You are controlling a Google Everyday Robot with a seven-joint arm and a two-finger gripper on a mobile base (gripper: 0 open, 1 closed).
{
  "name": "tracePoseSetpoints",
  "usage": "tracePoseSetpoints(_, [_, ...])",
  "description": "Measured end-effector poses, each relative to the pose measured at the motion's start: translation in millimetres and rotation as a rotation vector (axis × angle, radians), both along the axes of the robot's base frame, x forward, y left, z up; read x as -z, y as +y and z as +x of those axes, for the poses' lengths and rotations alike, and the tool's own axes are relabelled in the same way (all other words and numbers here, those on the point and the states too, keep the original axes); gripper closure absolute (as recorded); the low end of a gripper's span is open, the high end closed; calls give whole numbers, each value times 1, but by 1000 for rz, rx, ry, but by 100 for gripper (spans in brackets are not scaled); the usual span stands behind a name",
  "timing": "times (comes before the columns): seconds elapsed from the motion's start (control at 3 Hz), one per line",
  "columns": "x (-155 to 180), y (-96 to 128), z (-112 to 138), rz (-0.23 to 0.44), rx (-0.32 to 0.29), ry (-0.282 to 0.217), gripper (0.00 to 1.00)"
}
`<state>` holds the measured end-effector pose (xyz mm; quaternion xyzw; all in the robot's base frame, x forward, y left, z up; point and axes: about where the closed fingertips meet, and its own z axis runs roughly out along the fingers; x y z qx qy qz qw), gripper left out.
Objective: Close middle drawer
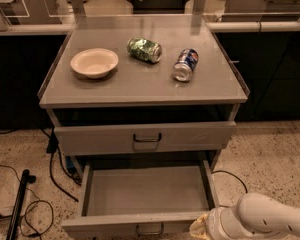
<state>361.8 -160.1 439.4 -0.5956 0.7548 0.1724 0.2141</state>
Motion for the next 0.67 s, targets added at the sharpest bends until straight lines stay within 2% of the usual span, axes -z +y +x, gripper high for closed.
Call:
tracePoseSetpoints(0.33, [19,1,-1,17,15,-13,100])
tracePoseSetpoints(0.67, [22,1,-2,19,16,-12,83])
